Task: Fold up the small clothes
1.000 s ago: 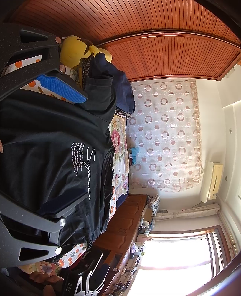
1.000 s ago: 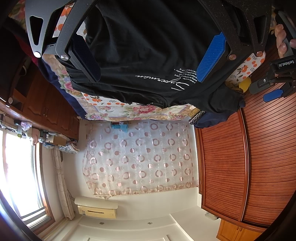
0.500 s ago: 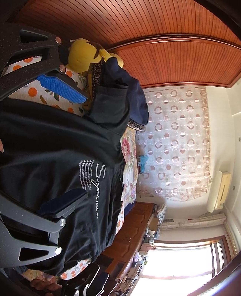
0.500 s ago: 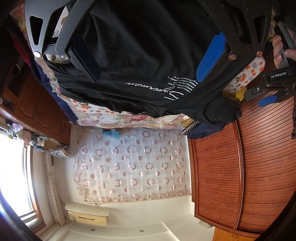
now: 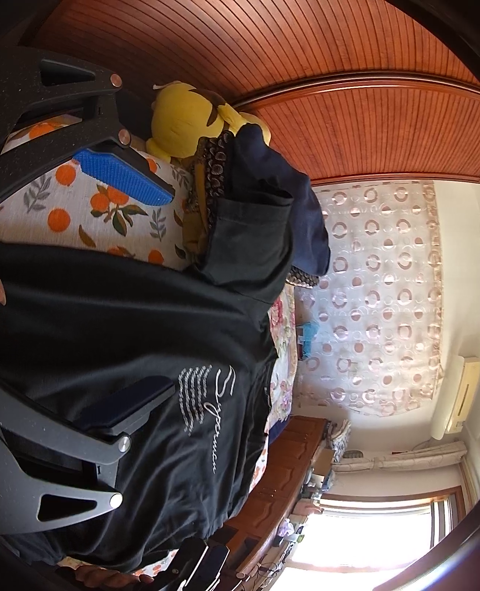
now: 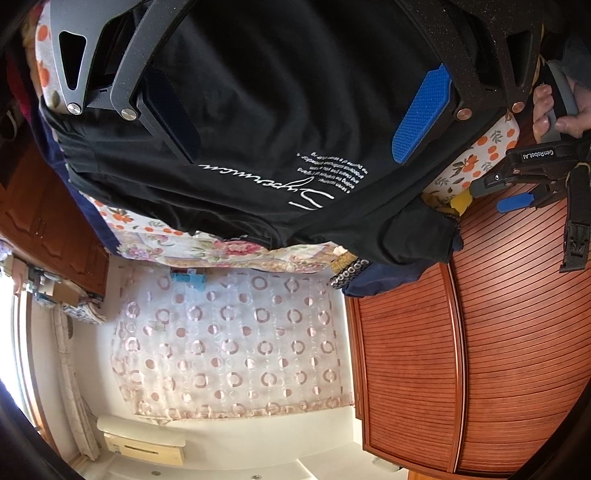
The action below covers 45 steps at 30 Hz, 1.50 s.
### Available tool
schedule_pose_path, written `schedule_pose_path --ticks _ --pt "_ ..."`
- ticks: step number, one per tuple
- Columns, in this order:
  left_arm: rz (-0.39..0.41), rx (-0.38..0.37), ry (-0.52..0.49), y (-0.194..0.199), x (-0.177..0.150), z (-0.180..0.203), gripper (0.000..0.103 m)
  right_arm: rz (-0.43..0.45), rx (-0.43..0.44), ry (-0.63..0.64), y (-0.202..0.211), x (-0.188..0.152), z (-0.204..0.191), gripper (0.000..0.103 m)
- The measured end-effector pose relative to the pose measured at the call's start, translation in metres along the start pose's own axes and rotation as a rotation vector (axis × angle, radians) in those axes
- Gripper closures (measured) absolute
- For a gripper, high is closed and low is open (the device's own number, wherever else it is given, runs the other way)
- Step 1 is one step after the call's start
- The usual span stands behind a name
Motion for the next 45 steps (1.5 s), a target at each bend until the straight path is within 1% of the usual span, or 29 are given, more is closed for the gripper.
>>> schedule_pose_path --ticks 8,9,11,15,17,19,21,24,27,29,30,32,35,39,41,43,45 --pt "-0.020 -0.016 0.030 -0.017 0.005 -0.037 0.009 -0.051 0.048 0.024 -0.013 -0.008 -0.001 0.000" --pt "-0.022 -0.026 0.040 -0.020 0.006 -0.041 0.011 -0.057 0.052 0.027 -0.015 -0.008 0.000 0.000" --pt "-0.031 -0.039 0.051 -0.026 0.011 -0.051 0.021 -0.069 0.062 0.036 -0.018 -0.009 -0.001 0.000" --pt "-0.029 -0.066 0.100 -0.041 0.023 -0.068 0.030 -0.093 0.072 0.063 -0.022 -0.011 -0.002 0.000" --pt "-0.034 -0.068 0.117 -0.049 0.027 -0.076 0.040 -0.112 0.074 0.077 -0.027 -0.010 -0.002 0.000" --pt "-0.048 -0.064 0.122 -0.059 0.028 -0.080 0.044 -0.129 0.085 0.084 -0.031 -0.008 -0.005 0.000" --pt "-0.066 -0.080 0.131 -0.069 0.028 -0.082 0.047 -0.141 0.100 0.091 -0.033 -0.003 -0.006 0.000" --pt "-0.093 -0.075 0.145 -0.081 0.025 -0.088 0.048 -0.142 0.110 0.105 -0.034 0.004 -0.012 0.000" --pt "-0.098 -0.088 0.140 -0.084 0.025 -0.086 0.049 -0.136 0.118 0.119 -0.034 0.006 -0.018 0.000" --pt "-0.074 -0.109 0.124 -0.080 0.029 -0.081 0.070 -0.135 0.128 0.120 -0.031 0.006 -0.019 0.000" --pt "-0.066 -0.108 0.112 -0.077 0.032 -0.079 0.072 -0.134 0.131 0.121 -0.029 0.005 -0.018 0.000" --pt "-0.054 -0.104 0.096 -0.076 0.038 -0.076 0.085 -0.133 0.131 0.124 -0.029 0.002 -0.018 0.000" --pt "-0.073 -0.127 0.071 -0.079 0.046 -0.065 0.093 -0.132 0.127 0.121 -0.030 0.000 -0.016 0.000" --pt "-0.083 -0.183 0.029 -0.086 0.057 -0.040 0.094 -0.127 0.112 0.108 -0.036 0.004 -0.013 0.000" --pt "-0.092 -0.237 0.010 -0.086 0.063 -0.019 0.094 -0.121 0.101 0.093 -0.034 0.005 -0.007 0.000" --pt "-0.126 -0.285 -0.016 -0.087 0.063 0.004 0.094 -0.117 0.087 0.079 -0.035 0.009 -0.001 0.000" --pt "-0.142 -0.282 -0.036 -0.084 0.063 0.018 0.091 -0.112 0.070 0.055 -0.035 0.012 0.010 0.000"
Point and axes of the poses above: each gripper's, at about its wrist camera, not at the fingertips, and y roughly against the way its jaws point, z to its right, x to its top, the point moved 8 cm from there along -y, roughly the way its jaws point, and after that the axes turned 13 degrees about -x, right-handed, at the moved point
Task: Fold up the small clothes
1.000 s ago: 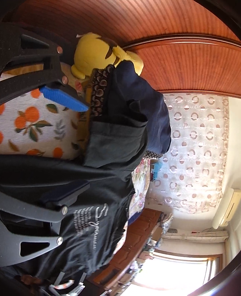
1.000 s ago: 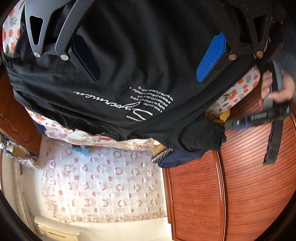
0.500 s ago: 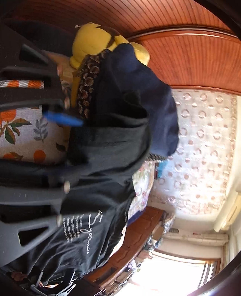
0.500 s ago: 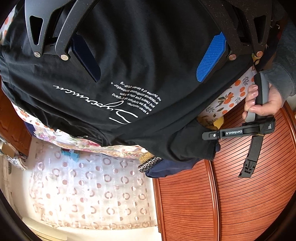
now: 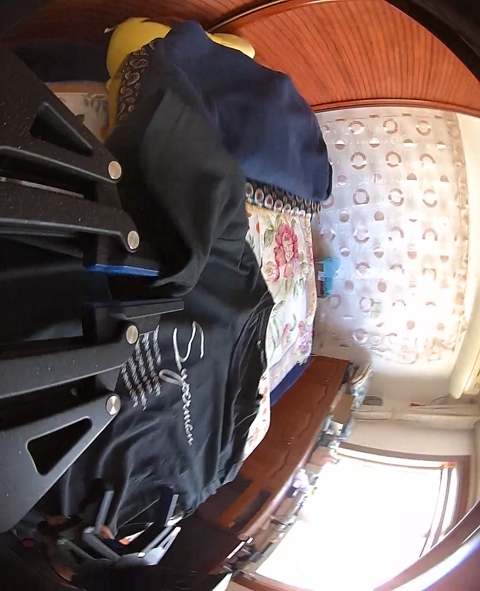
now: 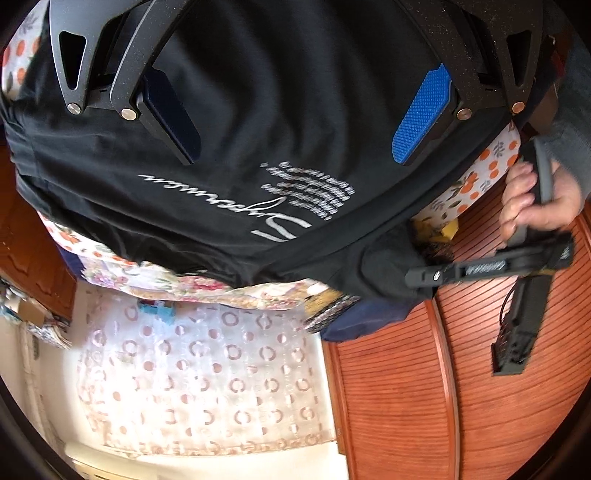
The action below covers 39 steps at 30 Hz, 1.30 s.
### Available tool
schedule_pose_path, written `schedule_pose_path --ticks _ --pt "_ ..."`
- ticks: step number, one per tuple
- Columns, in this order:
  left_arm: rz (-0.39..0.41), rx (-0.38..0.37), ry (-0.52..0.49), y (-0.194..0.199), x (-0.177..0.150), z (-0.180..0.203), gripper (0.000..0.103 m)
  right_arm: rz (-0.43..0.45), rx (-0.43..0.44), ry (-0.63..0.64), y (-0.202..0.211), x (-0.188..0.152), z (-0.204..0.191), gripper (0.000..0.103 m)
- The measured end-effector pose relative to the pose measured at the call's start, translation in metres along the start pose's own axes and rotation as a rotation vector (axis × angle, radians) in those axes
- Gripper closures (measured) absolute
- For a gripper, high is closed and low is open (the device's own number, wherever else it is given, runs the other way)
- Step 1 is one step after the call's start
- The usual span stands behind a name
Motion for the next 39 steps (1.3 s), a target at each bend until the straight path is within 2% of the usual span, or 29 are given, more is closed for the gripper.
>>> schedule_pose_path --ticks 3,4,5,6,8,13,16,18,20,28,29,31,32,33,34,37,39 --pt "0.010 -0.018 0.004 0.013 -0.005 0.007 0.073 0.002 -0.021 -0.018 0.000 0.003 0.009 0.000" --pt "0.020 -0.017 0.009 0.021 -0.008 0.006 0.058 0.003 -0.030 -0.018 0.000 0.004 0.012 0.000" --pt "0.031 -0.012 0.011 0.028 -0.011 0.006 0.049 0.004 -0.036 -0.013 0.001 0.006 0.012 0.000" --pt "0.037 0.000 0.016 0.036 -0.016 0.002 0.045 0.005 -0.039 -0.009 0.001 0.008 0.013 0.000" --pt "0.038 0.019 0.024 0.045 -0.027 -0.006 0.023 0.007 -0.038 0.002 -0.001 0.012 0.008 0.000" --pt "-0.005 0.100 0.046 0.057 -0.060 -0.039 0.023 0.007 0.045 0.024 -0.012 0.029 -0.022 0.003" --pt "-0.013 0.141 0.063 0.062 -0.077 -0.054 0.023 -0.011 0.110 0.070 -0.027 0.037 -0.055 0.015" --pt "-0.014 0.145 0.075 0.066 -0.087 -0.061 0.023 -0.035 0.163 0.120 -0.041 0.041 -0.085 0.029" --pt "-0.011 0.148 0.086 0.069 -0.093 -0.068 0.023 -0.056 0.212 0.180 -0.057 0.042 -0.121 0.038" --pt "-0.004 0.177 0.119 0.082 -0.110 -0.087 0.023 -0.114 0.316 0.410 -0.102 0.042 -0.235 0.044" --pt "-0.004 0.176 0.124 0.082 -0.111 -0.087 0.023 -0.138 0.319 0.448 -0.110 0.038 -0.246 0.050" --pt "-0.005 0.173 0.125 0.082 -0.113 -0.088 0.023 -0.164 0.257 0.539 -0.128 0.027 -0.261 0.071" --pt "-0.006 0.172 0.125 0.081 -0.113 -0.087 0.023 -0.168 0.244 0.560 -0.133 0.025 -0.264 0.087" --pt "-0.007 0.170 0.124 0.079 -0.113 -0.086 0.023 -0.166 0.244 0.565 -0.136 0.024 -0.266 0.097" --pt "-0.007 0.165 0.124 0.078 -0.113 -0.084 0.023 -0.152 0.250 0.546 -0.136 0.027 -0.265 0.098" --pt "-0.008 0.143 0.116 0.072 -0.112 -0.075 0.023 -0.063 0.305 0.371 -0.124 0.053 -0.245 0.098" --pt "-0.013 0.127 0.104 0.065 -0.110 -0.066 0.023 -0.015 0.241 0.242 -0.120 0.065 -0.218 0.098"
Point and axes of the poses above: each gripper's, at about its wrist camera, not at the fingertips, and y roughly against the way its jaws point, z to its right, x to its top, the point moved 8 cm from there along -y, roughly the way its jaws point, and after that the axes turned 13 degrees about -x, right-handed, at the moved point
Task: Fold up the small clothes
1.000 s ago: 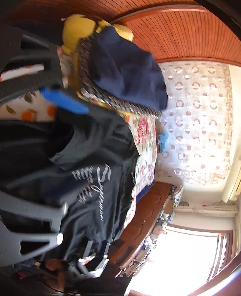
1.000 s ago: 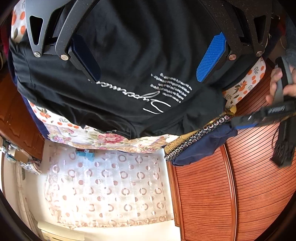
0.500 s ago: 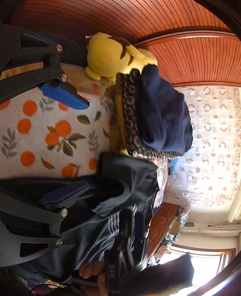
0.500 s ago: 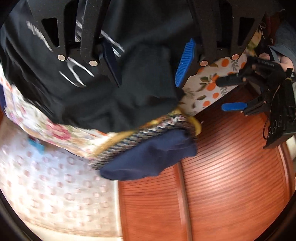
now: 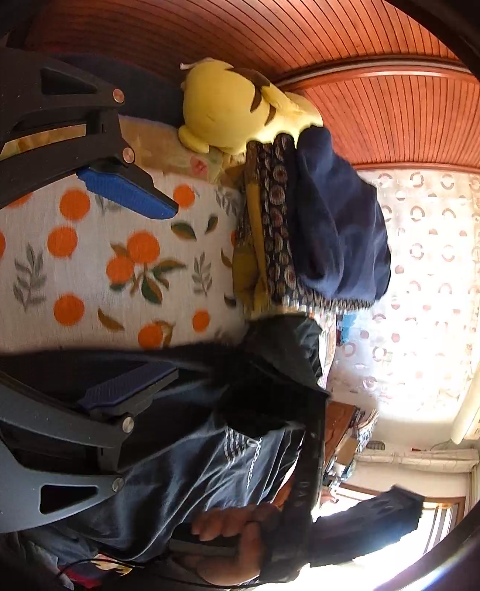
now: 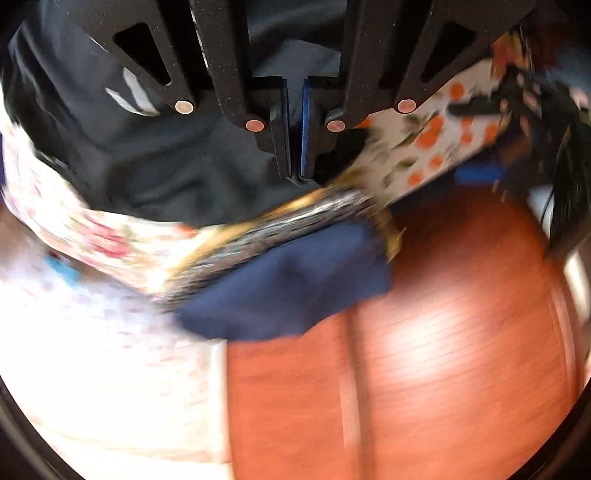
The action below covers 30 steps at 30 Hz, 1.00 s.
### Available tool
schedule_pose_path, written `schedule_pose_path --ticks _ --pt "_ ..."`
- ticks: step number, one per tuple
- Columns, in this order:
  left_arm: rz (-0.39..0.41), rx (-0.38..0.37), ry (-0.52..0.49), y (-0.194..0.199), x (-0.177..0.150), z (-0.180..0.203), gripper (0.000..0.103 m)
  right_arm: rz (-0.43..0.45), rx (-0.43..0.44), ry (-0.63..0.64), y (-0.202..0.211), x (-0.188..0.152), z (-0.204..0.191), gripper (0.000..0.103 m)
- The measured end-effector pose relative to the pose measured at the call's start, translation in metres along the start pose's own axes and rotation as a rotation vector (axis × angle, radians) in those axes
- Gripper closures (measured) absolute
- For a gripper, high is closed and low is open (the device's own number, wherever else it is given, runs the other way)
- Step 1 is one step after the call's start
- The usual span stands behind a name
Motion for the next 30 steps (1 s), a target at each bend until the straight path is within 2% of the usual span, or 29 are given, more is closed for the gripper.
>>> schedule_pose_path --ticks 1,3,6,7,9,10,12,15,16,20,23,25,26,27,30 --pt "-0.004 -0.006 -0.006 -0.003 0.001 0.004 0.023 -0.008 -0.057 -0.064 0.001 -0.005 0.018 0.098" --pt "-0.016 -0.014 -0.023 -0.010 0.001 0.014 0.023 -0.083 -0.140 -0.152 -0.004 -0.024 0.045 0.098" --pt "-0.034 -0.022 -0.048 -0.021 0.002 0.027 0.023 -0.190 -0.269 -0.160 -0.015 -0.064 0.070 0.092" --pt "-0.040 -0.024 -0.054 -0.025 0.002 0.030 0.023 -0.199 -0.294 -0.154 -0.016 -0.072 0.073 0.090" --pt "-0.050 -0.026 -0.059 -0.031 0.003 0.034 0.023 -0.190 -0.333 -0.143 -0.014 -0.078 0.076 0.071" --pt "-0.056 -0.024 -0.061 -0.033 0.003 0.034 0.023 -0.175 -0.339 -0.139 -0.013 -0.075 0.074 0.067" --pt "-0.071 -0.015 -0.067 -0.038 0.002 0.034 0.023 -0.111 -0.308 -0.141 -0.004 -0.062 0.069 0.053" --pt "-0.100 0.022 -0.066 -0.045 -0.001 0.028 0.023 -0.079 -0.206 -0.110 -0.004 -0.049 0.036 0.053" --pt "-0.107 0.035 -0.064 -0.046 -0.002 0.026 0.023 -0.085 -0.155 -0.090 -0.009 -0.049 0.022 0.053" --pt "-0.118 0.066 -0.044 -0.047 -0.003 0.016 0.023 -0.125 -0.045 -0.003 -0.033 -0.059 -0.023 0.053" --pt "-0.131 0.078 -0.033 -0.048 -0.005 0.010 0.023 -0.180 -0.053 0.046 -0.058 -0.071 -0.041 0.053" --pt "-0.138 0.081 -0.031 -0.049 -0.007 0.007 0.023 -0.221 -0.067 0.063 -0.076 -0.077 -0.046 0.069" --pt "-0.135 0.079 -0.025 -0.049 -0.007 0.006 0.023 -0.232 -0.077 0.072 -0.082 -0.075 -0.041 0.088" --pt "-0.133 0.074 -0.016 -0.048 -0.008 0.005 0.023 -0.237 -0.078 0.077 -0.087 -0.071 -0.033 0.098" --pt "-0.123 0.072 0.000 -0.045 -0.010 0.001 0.023 -0.193 -0.059 0.014 -0.084 -0.047 -0.016 0.099"
Point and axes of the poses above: each gripper's, at about its wrist camera, not at the fingertips, and y roughly against the way its jaws point, z to its right, x to its top, the point moved 8 cm from there along -y, roughly the way its jaws point, and after that the axes turned 13 degrees about -x, right-handed, at the moved point
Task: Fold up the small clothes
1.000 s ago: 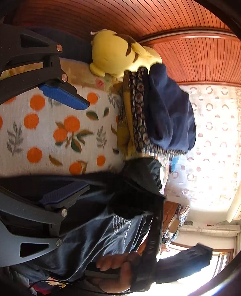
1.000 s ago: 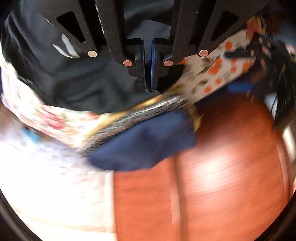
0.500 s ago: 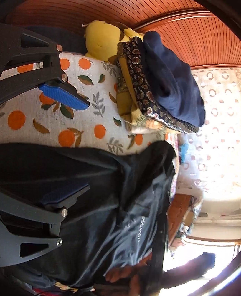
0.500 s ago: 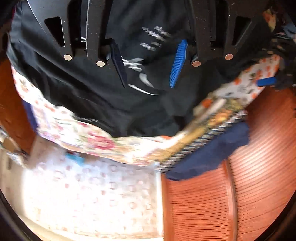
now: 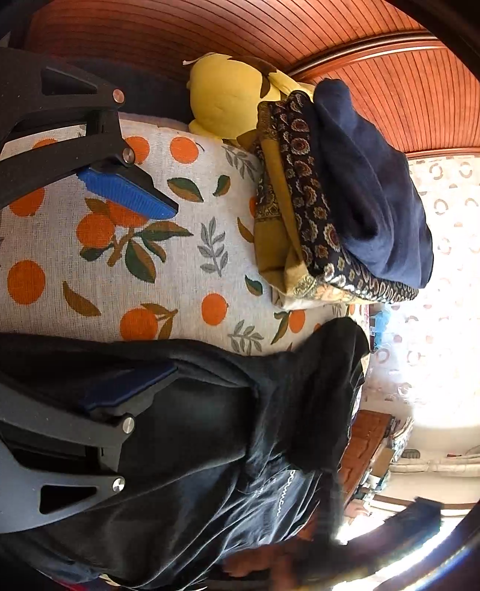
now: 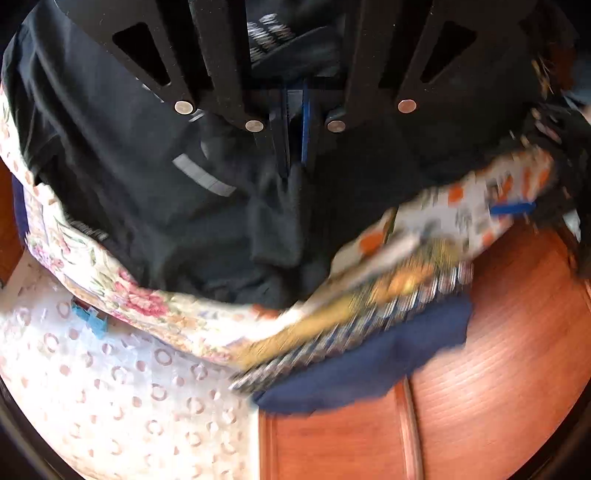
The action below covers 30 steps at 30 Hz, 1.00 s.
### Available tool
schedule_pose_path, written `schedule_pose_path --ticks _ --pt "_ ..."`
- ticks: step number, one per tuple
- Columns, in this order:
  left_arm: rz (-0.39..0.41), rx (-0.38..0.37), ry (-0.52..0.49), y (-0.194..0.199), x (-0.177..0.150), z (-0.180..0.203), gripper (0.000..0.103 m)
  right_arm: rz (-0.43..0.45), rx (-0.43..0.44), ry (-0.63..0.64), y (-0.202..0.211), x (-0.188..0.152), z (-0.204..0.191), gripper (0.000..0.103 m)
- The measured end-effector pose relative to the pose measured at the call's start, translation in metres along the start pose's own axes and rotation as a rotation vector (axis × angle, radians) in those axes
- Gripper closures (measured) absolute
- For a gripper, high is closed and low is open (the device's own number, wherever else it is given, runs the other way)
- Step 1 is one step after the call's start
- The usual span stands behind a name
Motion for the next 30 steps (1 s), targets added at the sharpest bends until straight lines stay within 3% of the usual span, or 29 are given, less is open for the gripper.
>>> schedule_pose_path --ticks 2,5,7,10,14,19,23,26,30 --pt "0.002 0.004 0.003 -0.002 0.001 -0.001 0.023 0.037 -0.039 -0.086 0.006 0.019 0.027 0.099" --pt "0.003 0.006 0.003 -0.002 0.002 -0.001 0.023 0.031 -0.221 -0.212 0.011 0.026 0.087 0.099" --pt "0.003 0.006 0.004 -0.002 0.002 0.000 0.023 -0.007 -0.309 -0.276 0.004 0.023 0.114 0.090" --pt "0.006 0.003 0.000 -0.003 0.004 0.002 0.023 -0.033 -0.356 -0.283 -0.006 0.012 0.119 0.073" --pt "0.013 -0.019 -0.041 -0.004 0.014 0.016 0.023 0.001 -0.269 -0.293 0.009 -0.005 0.100 0.064" --pt "0.010 -0.044 -0.071 -0.011 0.033 0.028 0.032 0.014 -0.124 -0.192 0.055 -0.044 0.063 0.064" --pt "-0.008 -0.028 -0.077 -0.019 0.039 0.023 0.032 0.005 0.014 -0.130 0.091 -0.082 0.025 0.064" --pt "-0.021 -0.003 -0.067 -0.024 0.038 0.016 0.032 -0.021 0.046 -0.065 0.092 -0.114 0.002 0.064" --pt "-0.024 0.008 -0.043 -0.027 0.034 0.008 0.032 -0.032 -0.006 0.013 0.085 -0.138 -0.016 0.064"
Point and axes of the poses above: each gripper's, at about its wrist camera, not at the fingertips, and y roughly against the way its jaws point, z to its right, x to its top, the point moved 8 cm from there along -y, roughly the way its jaws point, and after that the axes turned 13 degrees about -x, right-handed, at the moved point
